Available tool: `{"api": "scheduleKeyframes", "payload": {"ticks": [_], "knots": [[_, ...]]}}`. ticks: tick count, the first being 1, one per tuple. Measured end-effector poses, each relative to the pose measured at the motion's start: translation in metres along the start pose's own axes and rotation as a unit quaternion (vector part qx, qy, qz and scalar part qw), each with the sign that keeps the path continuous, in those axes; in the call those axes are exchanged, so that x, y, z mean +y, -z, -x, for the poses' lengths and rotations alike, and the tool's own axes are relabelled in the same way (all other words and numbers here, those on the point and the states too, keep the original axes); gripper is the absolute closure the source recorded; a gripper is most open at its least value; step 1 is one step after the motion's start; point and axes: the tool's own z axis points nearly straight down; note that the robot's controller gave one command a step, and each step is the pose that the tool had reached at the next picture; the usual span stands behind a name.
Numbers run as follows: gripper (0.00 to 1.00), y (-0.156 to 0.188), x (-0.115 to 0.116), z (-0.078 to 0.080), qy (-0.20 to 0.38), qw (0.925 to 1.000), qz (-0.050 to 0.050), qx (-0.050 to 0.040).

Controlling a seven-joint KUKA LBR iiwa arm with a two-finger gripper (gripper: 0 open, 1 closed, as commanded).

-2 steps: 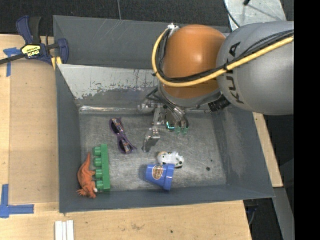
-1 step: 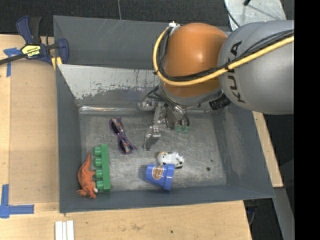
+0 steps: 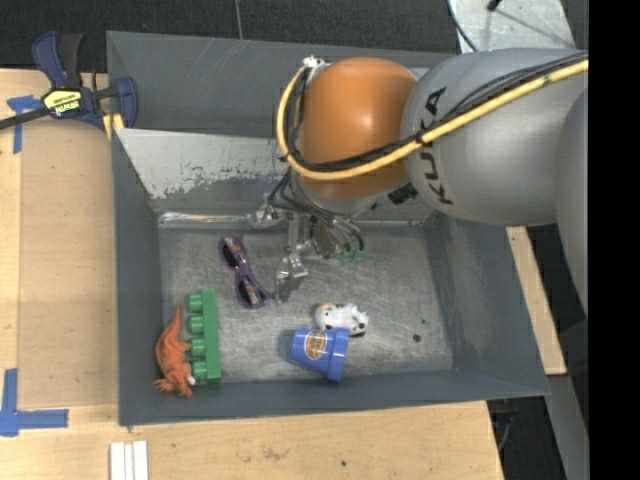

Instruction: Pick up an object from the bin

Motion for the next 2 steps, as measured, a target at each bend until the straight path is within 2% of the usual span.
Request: {"api": "scheduleKeyframes", "payload": {"ticks": [1,2], "knots": [[0.0,-0.0329,0.0059,0.0026,0.026,0.9996,0.002,0.0058],[0.0,-0.0348,0.0041,0.0118,-0.119,0.9929,0.001,0.0024]]}}
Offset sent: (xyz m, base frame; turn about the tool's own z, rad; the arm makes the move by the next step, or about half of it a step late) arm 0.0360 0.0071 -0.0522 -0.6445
